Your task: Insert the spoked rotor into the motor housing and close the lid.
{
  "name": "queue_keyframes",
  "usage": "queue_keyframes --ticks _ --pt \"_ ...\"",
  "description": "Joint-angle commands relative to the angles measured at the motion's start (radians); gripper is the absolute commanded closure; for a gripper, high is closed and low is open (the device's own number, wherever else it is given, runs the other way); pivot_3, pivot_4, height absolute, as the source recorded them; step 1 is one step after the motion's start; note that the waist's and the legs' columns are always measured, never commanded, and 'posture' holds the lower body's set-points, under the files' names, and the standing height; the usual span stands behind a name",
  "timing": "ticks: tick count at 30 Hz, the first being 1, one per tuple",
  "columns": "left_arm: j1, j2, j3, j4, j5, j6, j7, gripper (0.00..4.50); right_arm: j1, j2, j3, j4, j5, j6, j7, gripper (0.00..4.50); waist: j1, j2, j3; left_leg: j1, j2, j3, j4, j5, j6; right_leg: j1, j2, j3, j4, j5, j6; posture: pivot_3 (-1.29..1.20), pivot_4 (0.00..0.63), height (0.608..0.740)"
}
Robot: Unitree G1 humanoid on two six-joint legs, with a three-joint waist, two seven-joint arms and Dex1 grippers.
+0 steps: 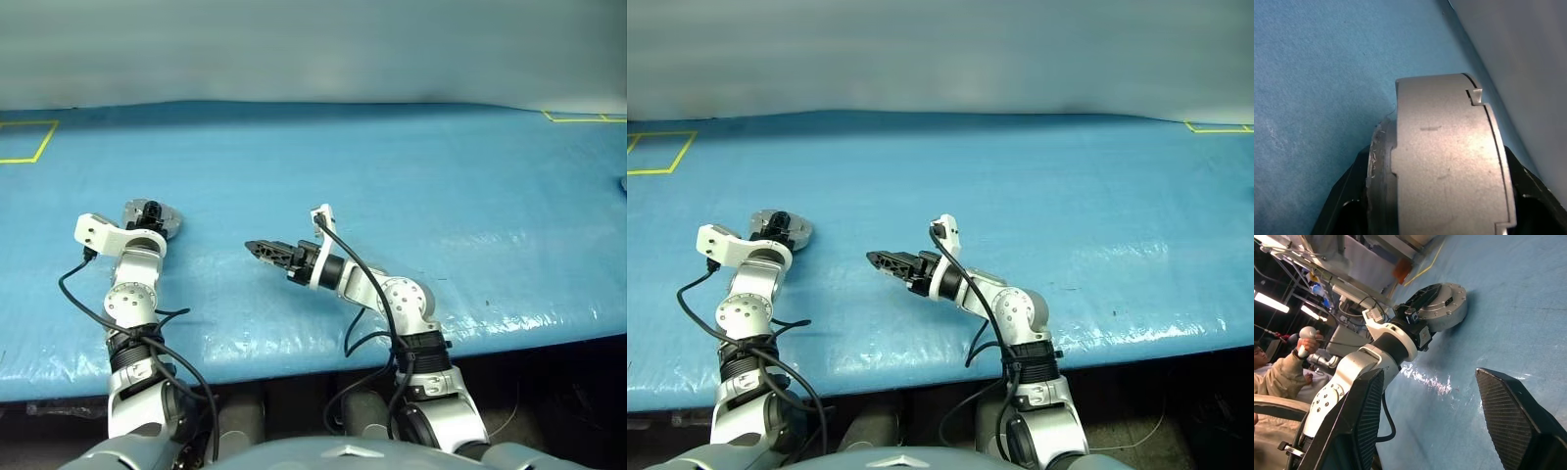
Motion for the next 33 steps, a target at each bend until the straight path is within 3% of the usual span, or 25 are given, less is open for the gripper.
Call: queue_keyframes --ticks 1,5,16,19,23,26,28,33 --pt "0.019 0.005 0.006 -0.074 0.012 0.008 0.002 1.28 -0.005 0.006 0.003 -0.04 0.005 -0.018 0.011 1.32 -0.001 0.0 0.0 0.0 0.0 0.0 0.0 0.0 0.0 0.0 0.0 0.0 0.0 0.0 0.0 0.0 0.15 0.74" --pt "0.047 0.017 0.004 -0.09 0.058 0.002 0.027 0.08 -0.008 0.006 0.006 -0.04 -0.002 -0.019 0.014 1.32 0.0 0.0 0.0 0.0 0.0 0.0 0.0 0.0 0.0 0.0 0.0 0.0 0.001 0.0 0.0 0.0 0.15 0.74" --pt "0.231 0.05 0.083 -0.287 0.069 -0.008 0.029 0.04 -0.012 0.007 -0.009 -0.024 -0.026 -0.02 -0.004 1.32 -0.006 0.0 0.0 0.001 0.0 0.0 0.0 0.001 -0.001 0.0 0.0 0.0 0.001 0.0 0.0 0.0 0.15 0.74" --pt "0.313 0.082 0.068 -0.368 0.059 0.008 -0.064 0.04 -0.014 0.005 -0.01 -0.02 -0.048 -0.046 -0.01 1.32 -0.006 0.0 0.0 0.001 0.0 0.0 0.0 0.001 -0.001 0.001 0.0 0.0 0.001 0.0 0.0 0.0 0.15 0.74" --pt "0.434 0.141 -0.05 -0.532 0.099 -0.031 -0.323 0.04 -0.011 -0.029 0.022 -0.02 -0.141 -0.17 0.018 1.32 0.003 0.0 0.0 0.001 0.0 0.0 0.0 0.001 -0.001 0.001 0.0 0.0 0.001 -0.001 -0.001 0.0 0.15 0.74" --pt "0.535 0.207 -0.203 -0.633 0.238 -0.097 -0.506 0.04 -0.017 -0.11 0.087 0.007 -0.29 -0.363 0.076 1.32 0.008 0.002 0.0 0.001 0.0 0.001 0.0 0.001 -0.002 0.001 -0.001 0.0 0.0 -0.005 -0.002 0.0 0.15 0.74" --pt "0.582 0.253 -0.298 -0.658 0.355 -0.15 -0.581 0.04 -0.028 -0.167 0.121 0.048 -0.385 -0.486 0.1 1.32 0.006 0.002 0.0 0.003 0.0 0.003 -0.001 0.001 -0.002 0.001 -0.001 0.001 0.0 -0.006 -0.001 0.0 0.15 0.74" --pt "0.611 0.28 -0.411 -0.629 0.461 -0.25 -0.727 0.04 -0.082 -0.244 0.113 0.203 -0.504 -0.669 0.124 1.32 0.0 0.003 0.0 0.005 0.001 0.005 -0.002 0.001 -0.002 0.001 -0.001 0.002 0.002 -0.006 -0.002 0.0 0.15 0.74"
